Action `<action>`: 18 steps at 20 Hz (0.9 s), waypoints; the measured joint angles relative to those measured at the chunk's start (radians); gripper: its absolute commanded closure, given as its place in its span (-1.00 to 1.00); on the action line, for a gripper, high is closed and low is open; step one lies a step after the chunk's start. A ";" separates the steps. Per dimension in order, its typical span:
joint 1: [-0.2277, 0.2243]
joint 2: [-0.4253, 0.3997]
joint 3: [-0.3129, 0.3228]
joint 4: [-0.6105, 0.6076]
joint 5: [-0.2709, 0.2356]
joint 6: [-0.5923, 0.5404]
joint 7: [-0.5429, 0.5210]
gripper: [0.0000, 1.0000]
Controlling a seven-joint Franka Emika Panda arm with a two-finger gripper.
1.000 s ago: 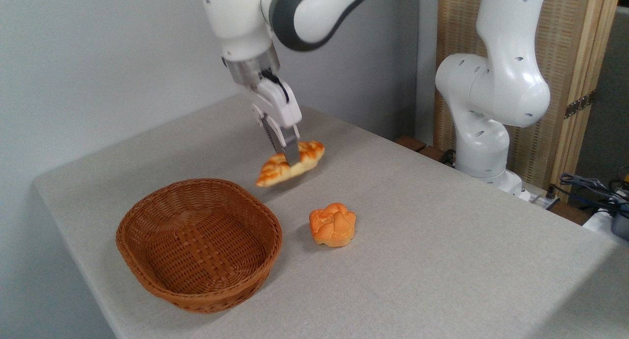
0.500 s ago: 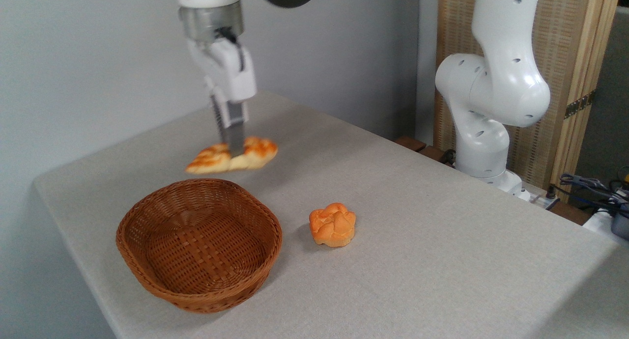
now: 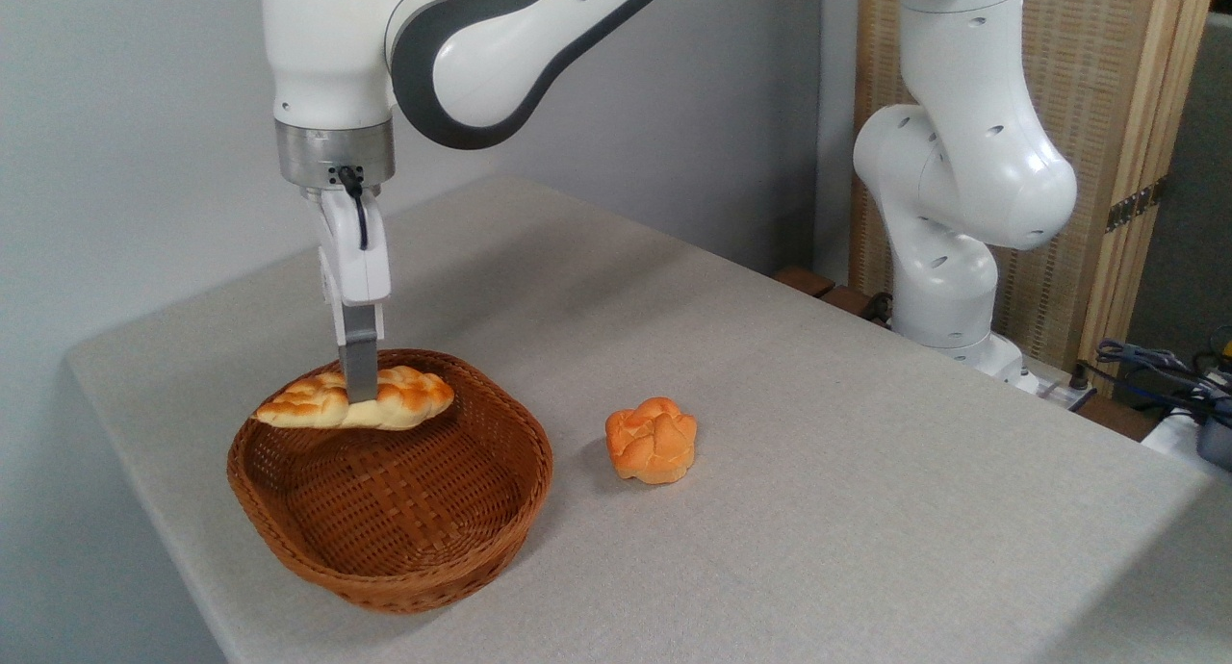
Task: Put bread into the basket
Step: 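Lower the roll into the basket and open the gripper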
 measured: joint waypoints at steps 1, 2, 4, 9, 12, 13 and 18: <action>-0.001 0.001 -0.004 0.000 0.000 0.000 0.000 -1.00; -0.001 0.003 -0.007 0.000 0.000 0.000 0.000 -1.00; -0.001 0.010 -0.013 0.000 0.000 0.012 0.000 -1.00; -0.001 0.020 -0.019 0.001 0.000 0.038 -0.001 -1.00; 0.000 0.020 -0.019 0.005 0.000 0.038 -0.002 -1.00; 0.000 0.020 -0.019 0.006 0.000 0.038 -0.002 -1.00; 0.001 0.020 -0.018 0.009 0.000 0.038 -0.004 -1.00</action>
